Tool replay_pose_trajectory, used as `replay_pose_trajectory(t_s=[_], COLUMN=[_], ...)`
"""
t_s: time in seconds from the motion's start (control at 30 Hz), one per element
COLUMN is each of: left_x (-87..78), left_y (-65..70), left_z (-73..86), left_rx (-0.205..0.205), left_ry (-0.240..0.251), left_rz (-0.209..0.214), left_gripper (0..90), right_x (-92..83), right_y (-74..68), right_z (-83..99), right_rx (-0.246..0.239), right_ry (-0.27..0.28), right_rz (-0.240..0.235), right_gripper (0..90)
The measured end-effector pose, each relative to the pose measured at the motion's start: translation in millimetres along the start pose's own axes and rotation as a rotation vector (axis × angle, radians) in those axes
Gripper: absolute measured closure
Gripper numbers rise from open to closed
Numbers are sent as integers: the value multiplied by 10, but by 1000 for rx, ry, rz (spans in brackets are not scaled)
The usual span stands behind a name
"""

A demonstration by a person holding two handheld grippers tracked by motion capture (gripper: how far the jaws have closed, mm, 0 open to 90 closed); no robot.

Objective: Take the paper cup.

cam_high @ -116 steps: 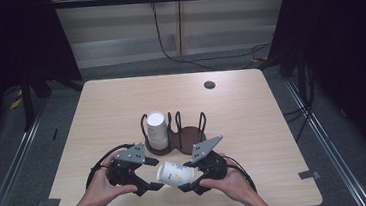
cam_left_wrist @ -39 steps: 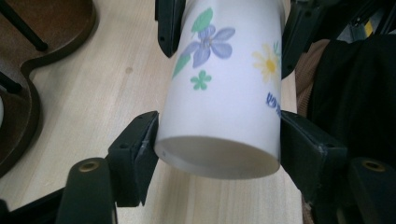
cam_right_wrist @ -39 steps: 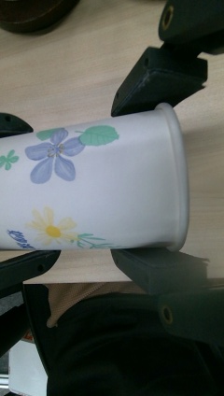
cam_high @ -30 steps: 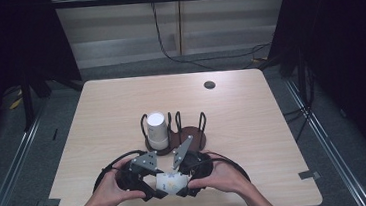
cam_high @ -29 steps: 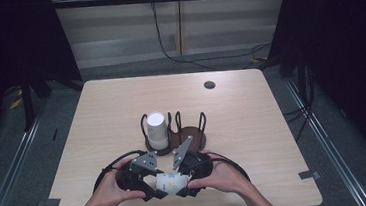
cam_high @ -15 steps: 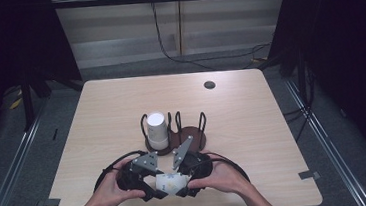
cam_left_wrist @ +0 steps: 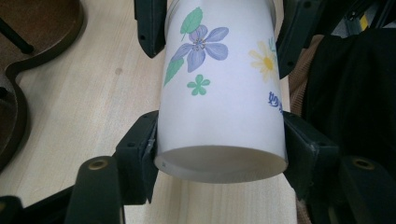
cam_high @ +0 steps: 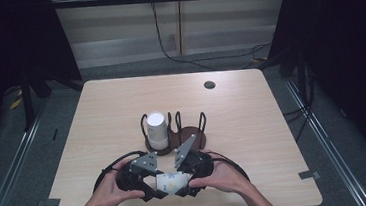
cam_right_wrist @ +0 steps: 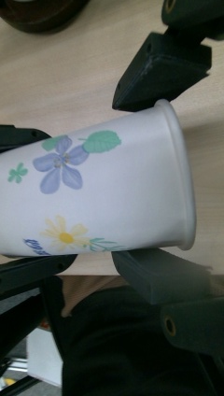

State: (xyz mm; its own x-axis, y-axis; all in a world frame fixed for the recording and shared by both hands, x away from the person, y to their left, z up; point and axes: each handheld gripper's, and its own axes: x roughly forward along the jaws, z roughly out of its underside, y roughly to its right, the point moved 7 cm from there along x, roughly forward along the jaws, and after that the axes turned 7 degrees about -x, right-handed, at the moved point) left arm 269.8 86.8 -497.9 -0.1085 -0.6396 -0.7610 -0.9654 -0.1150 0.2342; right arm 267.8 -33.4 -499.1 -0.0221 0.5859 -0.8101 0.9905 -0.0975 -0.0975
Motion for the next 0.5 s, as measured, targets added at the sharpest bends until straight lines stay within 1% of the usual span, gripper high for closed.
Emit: replay_pose_trajectory(t_s=[0.1, 0.17, 0.3, 0.33, 0.4, 0.43, 0.5], left_x=[1, 2, -7, -7, -9, -14, -14], left_y=[7, 6, 8, 7, 10, 15, 23], left_z=[-3, 0, 0, 1, 9, 16, 23], left_rx=[-1, 0, -3, -7, -17, -14, -18], left_ry=[3, 0, 4, 11, 17, 14, 19], left_rz=[5, 5, 9, 7, 7, 8, 6], left_gripper=[364, 364, 364, 364, 363, 363, 363], right_x=[-17, -29, -69, -76, -89, -97, -125], right_y=[13, 16, 28, 32, 33, 33, 41], right_z=[3, 7, 17, 19, 24, 25, 17], right_rx=[15, 16, 26, 29, 39, 42, 50], right_ry=[12, 24, 38, 45, 45, 45, 66], right_rz=[8, 5, 15, 16, 17, 14, 8], right_gripper=[176, 173, 156, 157, 158, 158, 156])
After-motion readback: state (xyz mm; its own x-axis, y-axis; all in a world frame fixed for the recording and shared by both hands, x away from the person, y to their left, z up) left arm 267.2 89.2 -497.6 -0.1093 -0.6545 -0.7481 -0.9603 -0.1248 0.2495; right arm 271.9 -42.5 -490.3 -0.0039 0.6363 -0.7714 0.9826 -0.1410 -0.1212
